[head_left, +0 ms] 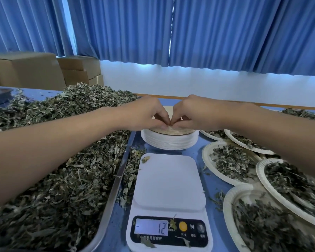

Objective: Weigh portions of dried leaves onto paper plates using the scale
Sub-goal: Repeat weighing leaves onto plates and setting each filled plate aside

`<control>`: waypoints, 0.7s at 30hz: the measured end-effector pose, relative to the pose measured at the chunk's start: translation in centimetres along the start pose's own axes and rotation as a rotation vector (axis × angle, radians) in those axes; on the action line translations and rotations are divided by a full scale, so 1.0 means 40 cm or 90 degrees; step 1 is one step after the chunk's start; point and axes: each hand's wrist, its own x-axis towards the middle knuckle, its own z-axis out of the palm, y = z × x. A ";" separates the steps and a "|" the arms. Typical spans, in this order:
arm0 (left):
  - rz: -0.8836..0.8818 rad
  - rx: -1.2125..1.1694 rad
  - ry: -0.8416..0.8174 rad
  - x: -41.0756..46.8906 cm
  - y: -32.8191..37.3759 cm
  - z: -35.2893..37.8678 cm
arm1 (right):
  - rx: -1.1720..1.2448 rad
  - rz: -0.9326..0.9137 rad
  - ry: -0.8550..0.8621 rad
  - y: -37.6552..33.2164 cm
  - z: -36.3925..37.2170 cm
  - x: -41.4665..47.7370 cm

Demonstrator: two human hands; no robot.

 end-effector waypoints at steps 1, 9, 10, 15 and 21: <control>0.003 0.003 0.001 -0.001 0.002 -0.001 | 0.005 -0.005 0.004 0.003 0.000 0.000; 0.009 0.007 0.001 -0.005 0.003 0.002 | 0.011 -0.023 0.049 0.005 0.014 -0.009; 0.007 0.004 0.001 -0.005 0.003 0.002 | 0.015 -0.023 0.053 0.005 0.015 -0.010; 0.009 0.005 0.001 -0.005 0.002 0.002 | 0.023 -0.021 0.063 0.008 0.017 -0.012; 0.002 0.010 0.001 -0.003 0.005 0.002 | -0.003 -0.024 0.070 0.009 0.022 -0.014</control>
